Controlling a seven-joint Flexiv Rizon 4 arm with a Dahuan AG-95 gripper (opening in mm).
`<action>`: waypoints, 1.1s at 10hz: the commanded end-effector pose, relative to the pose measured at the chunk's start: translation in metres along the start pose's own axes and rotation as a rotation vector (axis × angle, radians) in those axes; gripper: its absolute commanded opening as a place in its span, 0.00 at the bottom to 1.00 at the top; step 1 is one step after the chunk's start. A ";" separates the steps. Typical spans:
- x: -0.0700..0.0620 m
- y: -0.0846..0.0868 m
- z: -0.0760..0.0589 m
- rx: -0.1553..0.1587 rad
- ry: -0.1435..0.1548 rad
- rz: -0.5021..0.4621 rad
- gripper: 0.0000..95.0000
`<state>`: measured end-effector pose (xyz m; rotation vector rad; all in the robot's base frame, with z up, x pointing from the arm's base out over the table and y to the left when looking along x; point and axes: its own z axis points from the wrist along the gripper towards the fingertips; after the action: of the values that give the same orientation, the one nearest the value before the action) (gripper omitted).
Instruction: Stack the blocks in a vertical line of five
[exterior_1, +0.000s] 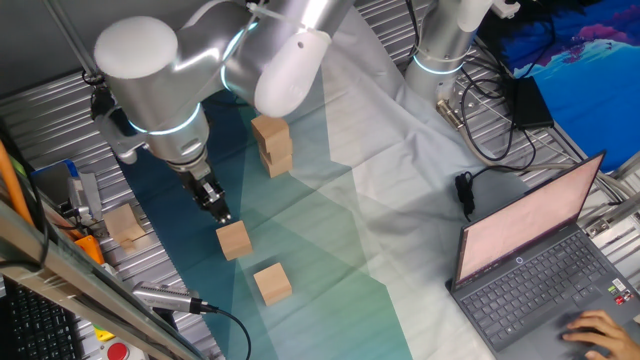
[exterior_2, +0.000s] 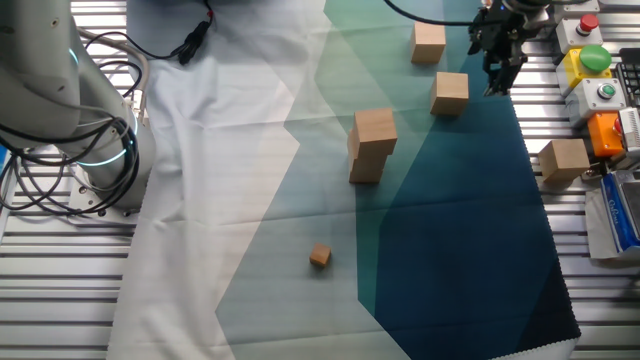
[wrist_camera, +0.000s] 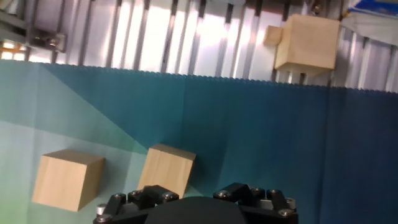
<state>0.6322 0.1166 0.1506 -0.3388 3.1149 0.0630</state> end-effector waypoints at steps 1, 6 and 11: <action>-0.001 0.001 -0.001 -0.003 0.016 -0.004 0.60; -0.001 0.000 -0.001 0.007 0.041 0.004 0.60; 0.016 0.005 0.026 -0.058 0.010 0.101 0.60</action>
<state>0.6157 0.1185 0.1265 -0.1915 3.1441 0.1452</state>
